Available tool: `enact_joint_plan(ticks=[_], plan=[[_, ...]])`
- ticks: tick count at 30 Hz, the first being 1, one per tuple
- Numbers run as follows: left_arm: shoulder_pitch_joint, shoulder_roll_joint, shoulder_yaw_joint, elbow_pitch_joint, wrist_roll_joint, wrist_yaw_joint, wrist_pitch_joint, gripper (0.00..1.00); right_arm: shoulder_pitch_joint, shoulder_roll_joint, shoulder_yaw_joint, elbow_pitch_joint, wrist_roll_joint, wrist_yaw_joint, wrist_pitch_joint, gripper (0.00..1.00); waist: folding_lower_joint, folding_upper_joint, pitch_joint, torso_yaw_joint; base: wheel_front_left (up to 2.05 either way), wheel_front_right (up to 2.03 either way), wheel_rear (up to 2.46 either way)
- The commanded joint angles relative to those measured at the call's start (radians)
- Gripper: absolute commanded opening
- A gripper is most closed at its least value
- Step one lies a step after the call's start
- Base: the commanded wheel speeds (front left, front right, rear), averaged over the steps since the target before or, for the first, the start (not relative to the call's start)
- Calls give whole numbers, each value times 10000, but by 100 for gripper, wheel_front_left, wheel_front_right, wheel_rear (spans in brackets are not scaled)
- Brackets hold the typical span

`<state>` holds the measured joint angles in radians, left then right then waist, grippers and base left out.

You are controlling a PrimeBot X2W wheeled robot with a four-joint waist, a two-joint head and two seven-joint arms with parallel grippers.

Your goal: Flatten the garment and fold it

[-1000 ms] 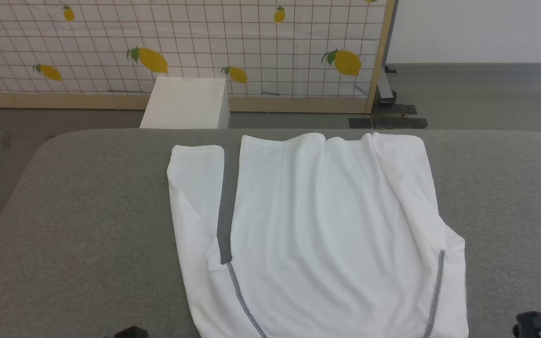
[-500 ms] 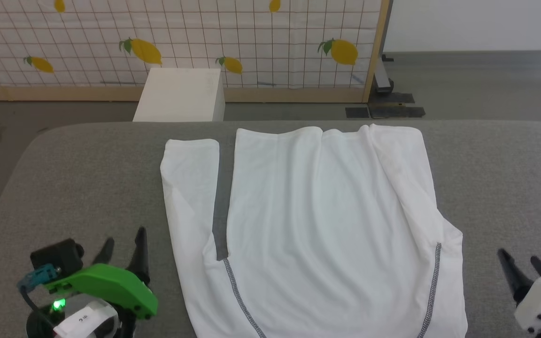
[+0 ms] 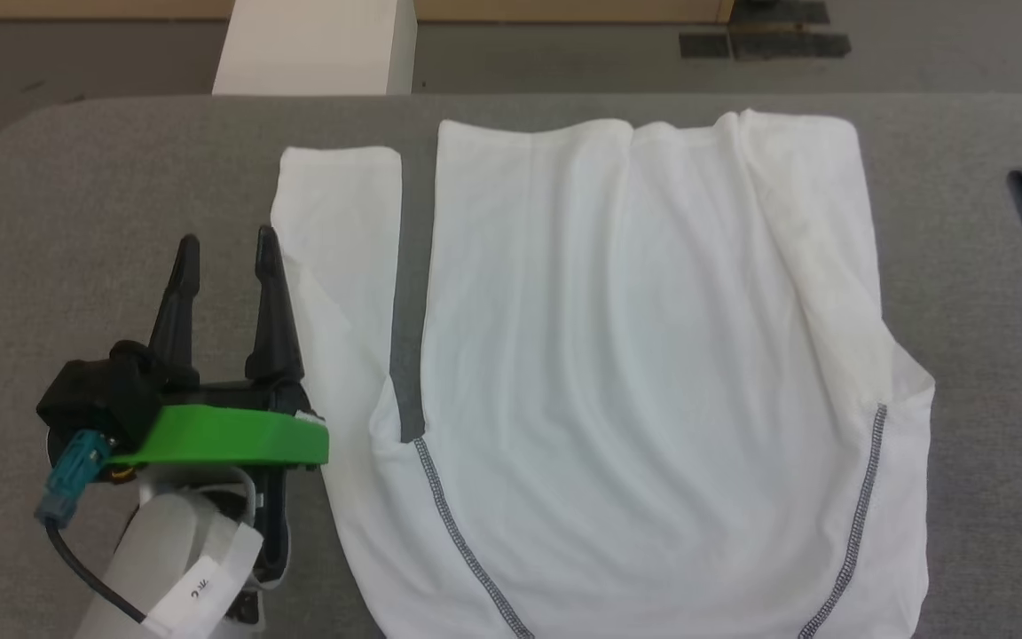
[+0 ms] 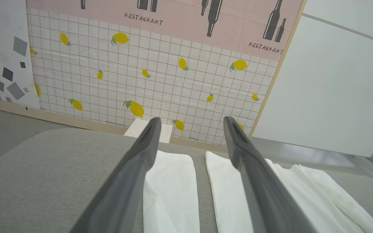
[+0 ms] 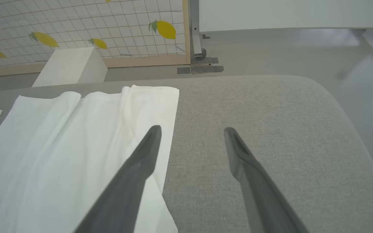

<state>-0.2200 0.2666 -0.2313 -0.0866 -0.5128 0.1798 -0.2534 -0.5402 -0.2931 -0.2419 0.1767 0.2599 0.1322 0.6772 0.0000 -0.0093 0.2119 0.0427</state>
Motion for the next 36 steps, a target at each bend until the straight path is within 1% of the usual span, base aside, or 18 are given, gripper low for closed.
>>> enact_joint_plan(ticks=[1,4,8,14,18,22,27,30,31,32,36], plan=[[-246,-204,133,-199,263,-82,-74,100,-579,-149,132,280,-198,-15,136,100,0,90,1647,549,0,0,0],[-346,-632,343,-589,716,-270,-79,100,-1578,-425,281,883,-583,-15,453,100,0,90,2289,834,0,0,0],[-486,-1330,721,-1036,1048,-690,-81,100,-2655,-857,622,1525,-1133,-15,830,100,0,90,3072,1216,0,0,0],[-503,-1900,1058,-1283,1564,-1240,-82,100,-3777,-1153,1064,2223,-1675,-15,1042,100,0,90,3837,1579,0,0,0],[-526,-2081,1198,-1475,1658,-1437,-82,100,-4246,-1281,1340,2523,-1871,-15,1125,100,0,90,4169,1734,0,0,0],[-519,-2143,1304,-1512,1725,-1534,-83,100,-4470,-1387,1579,2792,-2035,-15,1296,100,0,90,4342,1807,0,0,0],[-450,-2159,1316,-1497,1688,-1514,-83,100,-4529,-1457,1694,3077,-2206,-15,1719,100,0,90,4392,1809,0,0,0],[-421,-2161,1281,-1420,1631,-1487,-83,100,-4488,-1475,1567,3246,-2316,-15,2239,100,0,90,4373,1778,0,0,0],[-411,-2161,1268,-1388,1602,-1483,-83,100,-4490,-1458,1483,3253,-2337,-15,2344,52,0,90,4361,1764,0,0,0],[-415,-2161,1254,-1361,1591,-1472,-83,100,-4490,-1455,1364,3225,-2415,-15,2394,0,0,90,4339,1750,0,0,0],[-422,-2162,1242,-1244,1619,-1445,-83,100,-4367,-1311,914,3070,-2708,-15,2555,0,0,90,4100,1615,0,0,0]])
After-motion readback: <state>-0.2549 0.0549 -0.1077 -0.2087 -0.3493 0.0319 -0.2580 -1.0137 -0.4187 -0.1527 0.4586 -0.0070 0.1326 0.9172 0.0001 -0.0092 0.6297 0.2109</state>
